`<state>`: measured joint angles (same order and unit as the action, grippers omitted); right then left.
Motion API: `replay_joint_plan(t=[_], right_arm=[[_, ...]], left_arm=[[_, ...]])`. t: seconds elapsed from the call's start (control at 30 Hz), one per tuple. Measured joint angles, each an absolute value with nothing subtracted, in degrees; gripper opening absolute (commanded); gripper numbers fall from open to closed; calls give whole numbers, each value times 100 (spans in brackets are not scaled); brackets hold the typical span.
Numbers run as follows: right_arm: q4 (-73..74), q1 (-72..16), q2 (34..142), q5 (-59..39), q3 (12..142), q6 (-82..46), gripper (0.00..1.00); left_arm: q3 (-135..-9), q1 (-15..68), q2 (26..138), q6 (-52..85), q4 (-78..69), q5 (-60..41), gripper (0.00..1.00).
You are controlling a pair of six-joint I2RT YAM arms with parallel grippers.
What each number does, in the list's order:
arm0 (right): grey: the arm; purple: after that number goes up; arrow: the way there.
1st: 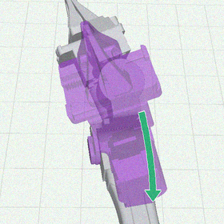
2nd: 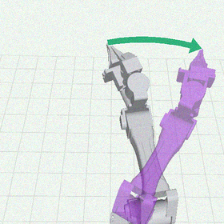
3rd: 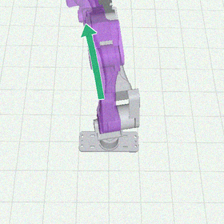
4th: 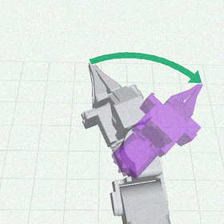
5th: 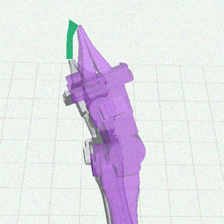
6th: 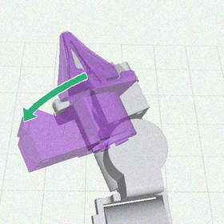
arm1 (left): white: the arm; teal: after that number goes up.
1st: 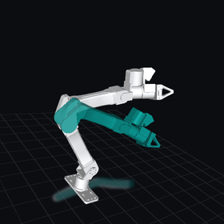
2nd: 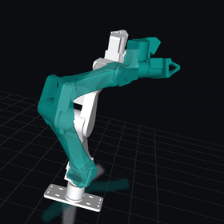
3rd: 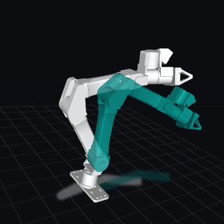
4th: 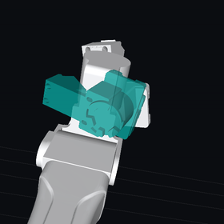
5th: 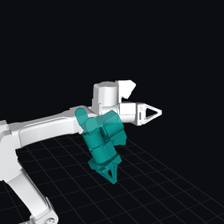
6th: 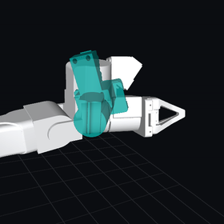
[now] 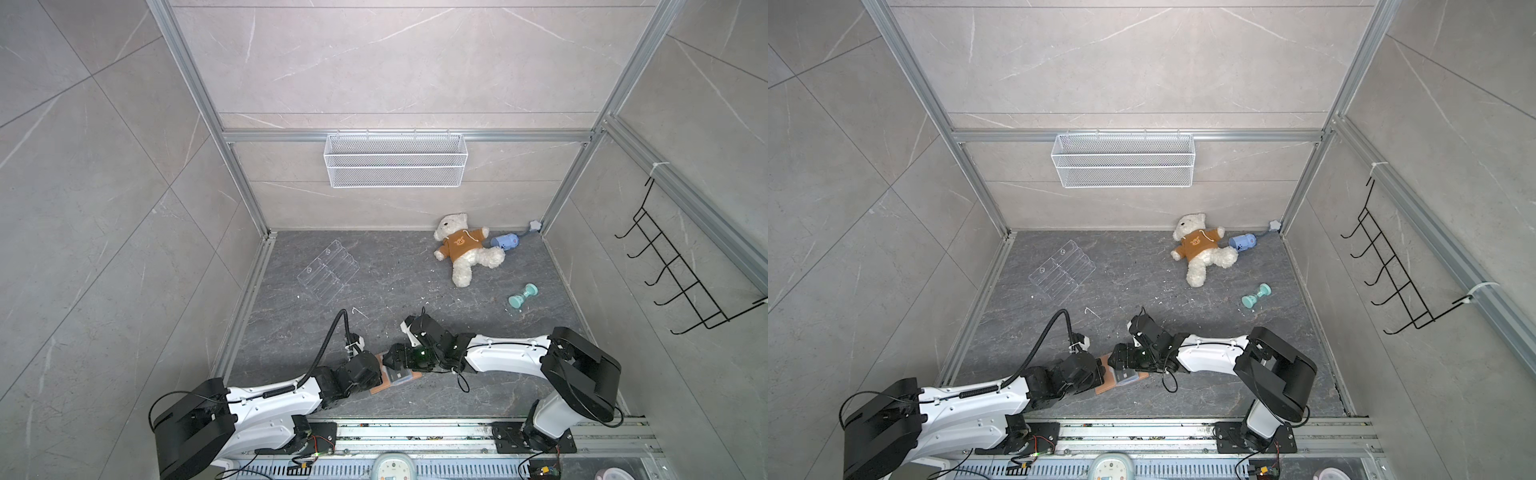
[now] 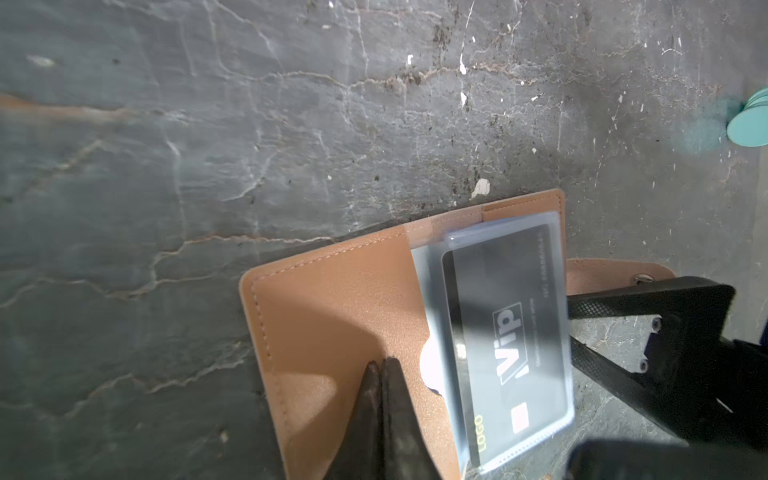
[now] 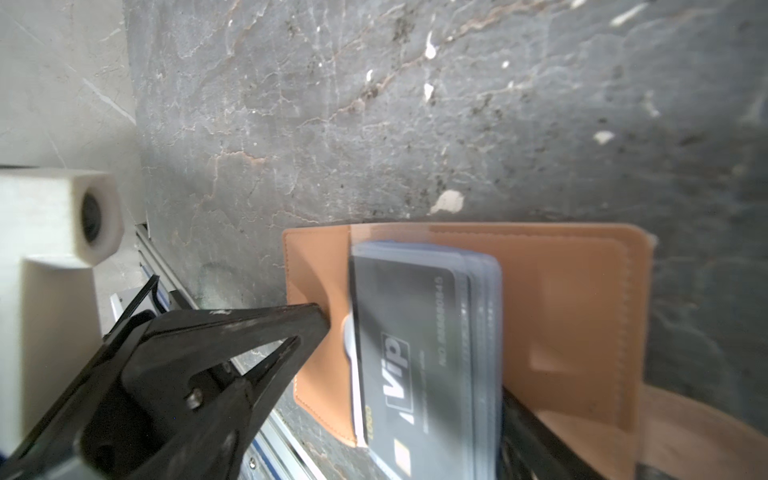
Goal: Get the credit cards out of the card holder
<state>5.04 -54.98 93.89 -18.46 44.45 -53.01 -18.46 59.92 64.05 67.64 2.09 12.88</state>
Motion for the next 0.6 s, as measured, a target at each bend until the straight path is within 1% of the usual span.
replay_joint_plan(t=[0.3,0.6], right_arm=[[740,-5498,9120,-2040,4418,-5321,88],[762,-5470,9102,-2088,4418,-5452,87]], left_arm=[[-1925,5992,6573,6748,137,1232,1],[-1925,5992,6600,6751,75,1184,1]])
